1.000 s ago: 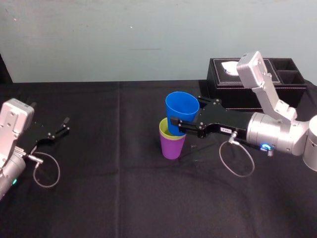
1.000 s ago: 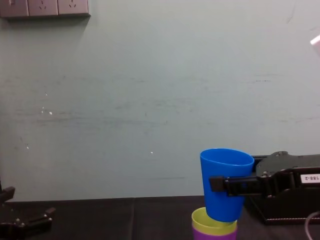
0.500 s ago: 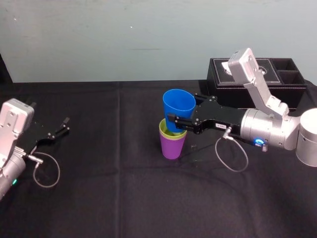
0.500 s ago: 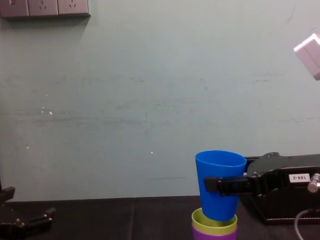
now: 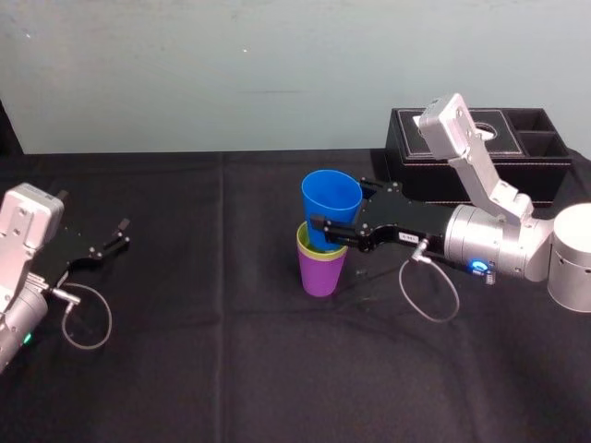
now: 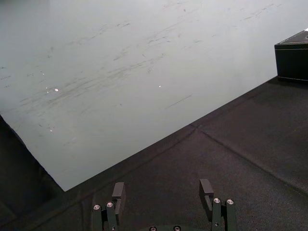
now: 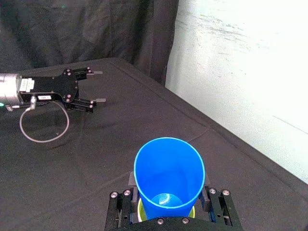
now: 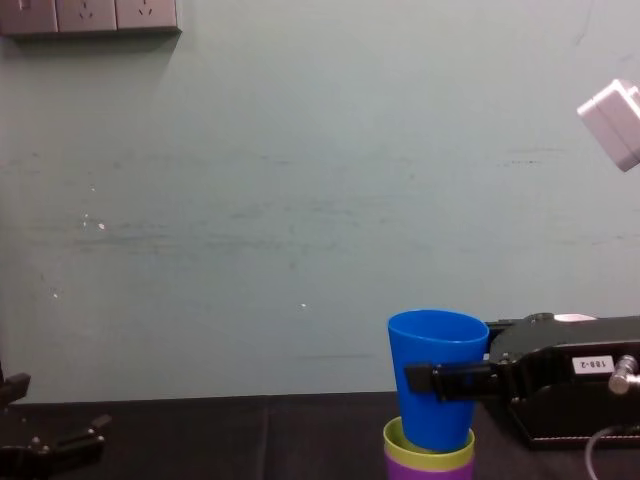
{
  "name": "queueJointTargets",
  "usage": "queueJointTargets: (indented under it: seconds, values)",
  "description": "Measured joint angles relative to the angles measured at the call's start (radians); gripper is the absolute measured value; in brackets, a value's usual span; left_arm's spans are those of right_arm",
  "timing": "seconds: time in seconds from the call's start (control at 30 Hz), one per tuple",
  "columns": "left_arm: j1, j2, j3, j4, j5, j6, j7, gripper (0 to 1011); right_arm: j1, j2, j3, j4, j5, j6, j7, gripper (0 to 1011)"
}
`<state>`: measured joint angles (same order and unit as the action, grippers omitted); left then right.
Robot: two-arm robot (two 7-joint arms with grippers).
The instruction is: Stack the three plastic cups sequentially using one hand.
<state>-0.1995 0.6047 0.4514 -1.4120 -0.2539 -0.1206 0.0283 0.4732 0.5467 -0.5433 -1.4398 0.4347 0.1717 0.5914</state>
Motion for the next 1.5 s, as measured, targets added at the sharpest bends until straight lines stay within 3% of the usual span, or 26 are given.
queueJointTargets:
  seconds: [0.77,1.17,1.5]
  values:
    - [0.000,0.000,0.000,0.000,0.000,0.000,0.000,1011,0.007,-0.017,-0.011,0.037,-0.014,-0.004,0.008,718]
    - [0.000,0.000,0.000,0.000,0.000,0.000,0.000,1011,0.006,-0.016,-0.010,0.035,-0.014,-0.004,0.009,997]
    - [0.000,0.000,0.000,0.000,0.000,0.000,0.000,1011,0.006,-0.015,-0.010,0.034,-0.013,-0.004,0.008,1000]
